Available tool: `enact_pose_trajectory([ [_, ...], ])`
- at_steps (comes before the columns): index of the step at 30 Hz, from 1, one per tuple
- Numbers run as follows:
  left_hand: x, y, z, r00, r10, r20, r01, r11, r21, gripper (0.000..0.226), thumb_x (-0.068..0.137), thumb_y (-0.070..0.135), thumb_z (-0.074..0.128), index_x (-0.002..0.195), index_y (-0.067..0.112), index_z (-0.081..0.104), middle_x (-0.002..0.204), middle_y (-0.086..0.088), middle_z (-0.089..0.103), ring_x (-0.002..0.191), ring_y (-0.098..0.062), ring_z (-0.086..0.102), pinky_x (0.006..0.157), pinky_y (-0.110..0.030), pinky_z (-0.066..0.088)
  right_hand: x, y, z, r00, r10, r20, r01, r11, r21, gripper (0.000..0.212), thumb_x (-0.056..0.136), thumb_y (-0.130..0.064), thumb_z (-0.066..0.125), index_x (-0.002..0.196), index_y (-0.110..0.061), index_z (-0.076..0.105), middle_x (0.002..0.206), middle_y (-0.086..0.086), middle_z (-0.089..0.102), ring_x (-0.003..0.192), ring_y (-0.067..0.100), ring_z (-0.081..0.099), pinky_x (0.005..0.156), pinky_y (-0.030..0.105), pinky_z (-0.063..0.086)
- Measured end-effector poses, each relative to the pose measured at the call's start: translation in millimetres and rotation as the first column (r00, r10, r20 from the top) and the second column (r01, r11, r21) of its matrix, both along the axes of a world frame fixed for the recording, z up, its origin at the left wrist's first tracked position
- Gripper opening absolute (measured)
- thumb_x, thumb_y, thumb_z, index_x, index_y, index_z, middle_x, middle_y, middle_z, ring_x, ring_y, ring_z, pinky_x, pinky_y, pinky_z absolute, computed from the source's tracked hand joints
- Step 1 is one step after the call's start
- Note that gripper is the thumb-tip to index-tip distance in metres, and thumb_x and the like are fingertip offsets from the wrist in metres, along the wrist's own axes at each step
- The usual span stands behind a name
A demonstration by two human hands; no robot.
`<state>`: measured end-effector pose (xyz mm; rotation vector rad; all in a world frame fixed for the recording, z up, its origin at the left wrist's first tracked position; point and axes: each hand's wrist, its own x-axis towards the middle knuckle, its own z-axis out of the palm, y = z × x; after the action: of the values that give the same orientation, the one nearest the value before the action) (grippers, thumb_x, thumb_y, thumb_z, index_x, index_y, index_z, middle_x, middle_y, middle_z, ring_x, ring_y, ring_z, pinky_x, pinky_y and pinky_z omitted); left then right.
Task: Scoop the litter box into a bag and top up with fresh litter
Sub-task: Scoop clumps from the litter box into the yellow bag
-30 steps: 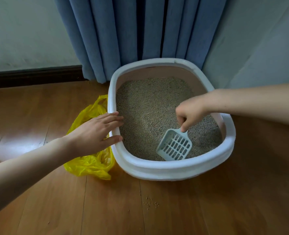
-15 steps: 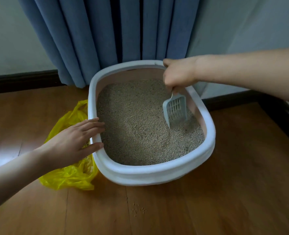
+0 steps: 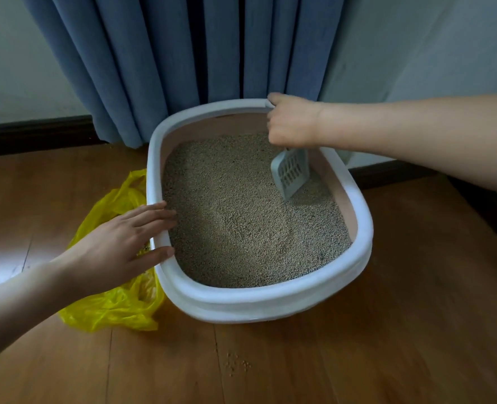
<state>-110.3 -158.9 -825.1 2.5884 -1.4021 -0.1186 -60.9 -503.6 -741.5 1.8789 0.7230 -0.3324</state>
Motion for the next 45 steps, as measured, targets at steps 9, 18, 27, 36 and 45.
enact_pose_trajectory([
  [9, -2, -1, 3, 1.0, 0.0, -0.012, 0.0, 1.0, 0.0, 0.071, 0.09, 0.068, 0.028, 0.132, 0.018, 0.056, 0.141, 0.007, 0.048, 0.139, -0.003, 0.025, 0.113, -0.011, 0.009, -17, 3, -32, 0.958, -0.133, -0.255, 0.127, 0.991, -0.038, 0.038, 0.084, -0.025, 0.069, 0.06, -0.022, 0.04, 0.072, -0.009, 0.049, 0.075, 0.017, 0.049, 0.096, 0.036, 0.033],
  [18, -3, 0, 2, 0.999, 0.023, -0.027, -0.023, 1.0, -0.004, 0.073, 0.09, 0.07, 0.024, 0.133, 0.019, 0.056, 0.143, 0.009, 0.046, 0.141, -0.004, 0.024, 0.113, -0.021, 0.017, 46, 2, -34, 0.999, -0.038, -0.009, 0.037, 0.998, -0.053, 0.011, 0.089, -0.018, 0.063, 0.079, -0.021, 0.064, 0.076, -0.007, 0.06, 0.074, 0.017, 0.052, 0.106, 0.036, 0.028],
  [27, -1, -1, 2, 1.0, 0.029, -0.006, -0.029, 0.999, -0.022, 0.063, 0.092, 0.064, 0.034, 0.13, 0.019, 0.058, 0.14, 0.008, 0.049, 0.139, -0.002, 0.025, 0.114, -0.012, 0.008, 81, 12, -2, 0.982, -0.17, 0.081, 0.148, 0.962, 0.23, 0.009, 0.088, -0.012, 0.062, 0.08, -0.014, 0.06, 0.082, 0.0, 0.061, 0.087, 0.02, 0.046, 0.099, 0.033, 0.034],
  [36, 0, -2, 2, 1.0, 0.021, -0.006, -0.021, 0.999, -0.033, 0.06, 0.092, 0.06, 0.038, 0.127, 0.018, 0.06, 0.138, 0.006, 0.052, 0.138, -0.002, 0.026, 0.115, -0.013, 0.009, 61, 17, -34, 0.934, -0.295, -0.203, 0.321, 0.941, 0.111, 0.026, 0.089, -0.014, 0.064, 0.066, -0.016, 0.051, 0.072, -0.003, 0.055, 0.081, 0.018, 0.057, 0.087, 0.036, 0.051],
  [45, -1, -2, 2, 1.0, 0.025, 0.008, -0.025, 0.999, -0.029, 0.061, 0.091, 0.062, 0.036, 0.129, 0.019, 0.059, 0.139, 0.008, 0.051, 0.138, 0.0, 0.024, 0.114, -0.011, 0.005, 60, 43, 6, 0.994, -0.106, 0.041, 0.09, 0.955, 0.284, 0.037, 0.088, -0.022, 0.065, 0.059, -0.019, 0.042, 0.06, -0.004, 0.047, 0.06, 0.014, 0.043, 0.094, 0.037, 0.03],
])
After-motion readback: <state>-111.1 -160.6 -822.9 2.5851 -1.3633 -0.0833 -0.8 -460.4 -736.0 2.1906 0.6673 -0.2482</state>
